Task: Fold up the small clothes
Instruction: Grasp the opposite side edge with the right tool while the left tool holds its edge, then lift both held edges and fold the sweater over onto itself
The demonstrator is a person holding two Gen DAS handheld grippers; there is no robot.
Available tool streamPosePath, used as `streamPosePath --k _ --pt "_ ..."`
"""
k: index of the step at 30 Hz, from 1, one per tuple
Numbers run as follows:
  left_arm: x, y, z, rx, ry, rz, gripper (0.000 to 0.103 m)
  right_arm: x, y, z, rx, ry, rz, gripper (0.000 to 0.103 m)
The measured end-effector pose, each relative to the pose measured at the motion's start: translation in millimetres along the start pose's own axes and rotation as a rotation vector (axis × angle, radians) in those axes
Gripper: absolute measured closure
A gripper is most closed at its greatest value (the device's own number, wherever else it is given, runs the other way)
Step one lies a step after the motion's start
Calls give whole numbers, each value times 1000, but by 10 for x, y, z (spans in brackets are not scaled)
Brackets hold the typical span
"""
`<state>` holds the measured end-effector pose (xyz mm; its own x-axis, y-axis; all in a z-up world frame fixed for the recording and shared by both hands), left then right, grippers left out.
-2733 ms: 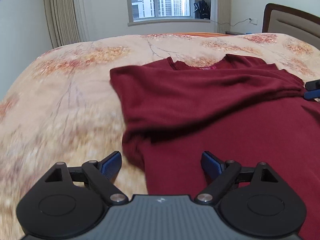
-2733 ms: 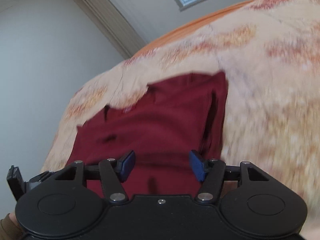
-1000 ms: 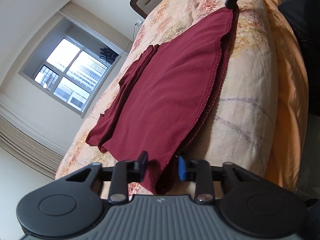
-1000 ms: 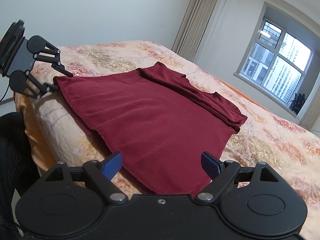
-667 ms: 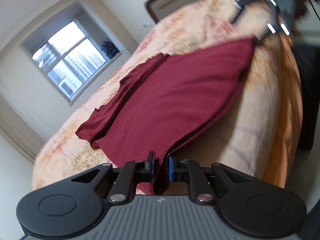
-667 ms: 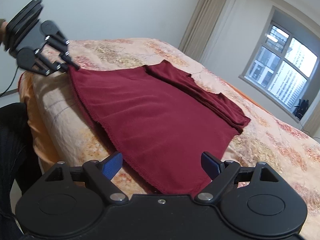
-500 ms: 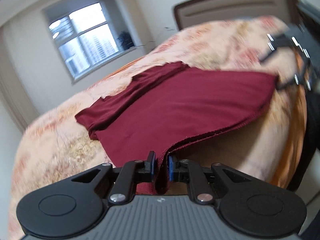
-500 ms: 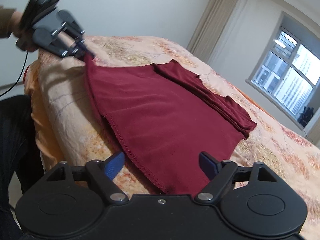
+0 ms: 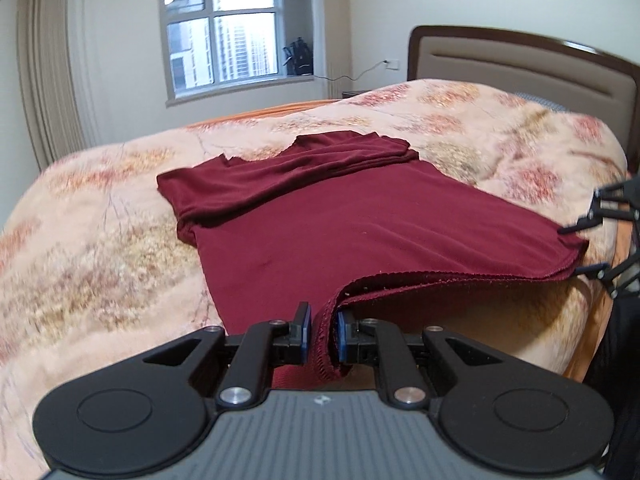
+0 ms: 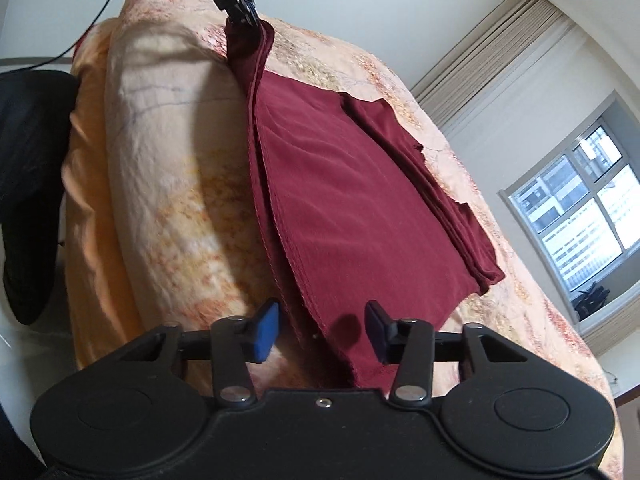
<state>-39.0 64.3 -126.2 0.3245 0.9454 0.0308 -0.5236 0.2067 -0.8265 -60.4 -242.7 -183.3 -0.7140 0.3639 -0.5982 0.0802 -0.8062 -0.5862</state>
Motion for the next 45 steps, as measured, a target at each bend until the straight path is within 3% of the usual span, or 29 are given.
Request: streamPosePath --k 4,7,13,17,24,32,40,45 --pt "37 21 -15 6 -9 20 89 -107 23 6 -4 -50 -51 89" --pt "33 42 -20 11 -12 9 89 -259 16 62 -40 -80 -145 97" --pt "1 96 -48 45 5 -40 88 -626 46 56 -91 -194 -364 98" --pt "-28 142 -55 71 61 -91 80 -769 54 -55 -78 -262 -379 98" --pt "-56 235 -32 102 111 -189 76 -903 24 -128 -83 -317 -408 98" --pt "30 163 23 40 122 -108 90 -1019 18 -159 -112 -331 -473 98" --pt "151 -2 83 -43 143 29 92 -1241 29 -111 -166 -334 -578 99" --pt "263 -116 141 -92 123 82 92 -1388 -19 -84 -183 -309 -573 99"
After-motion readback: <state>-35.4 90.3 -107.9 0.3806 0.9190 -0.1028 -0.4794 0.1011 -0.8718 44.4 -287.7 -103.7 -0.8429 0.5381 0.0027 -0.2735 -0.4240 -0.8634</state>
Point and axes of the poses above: each gripper's, at about its wrist camera, not at the fingertips, and z roughly against the way its jaws point, x to its left, y to its underside, the point moved 4 cm from there along -z, roughly the way its jaws point, and after that the axes turned 3 degrees about -x, right-handed, at the moved point
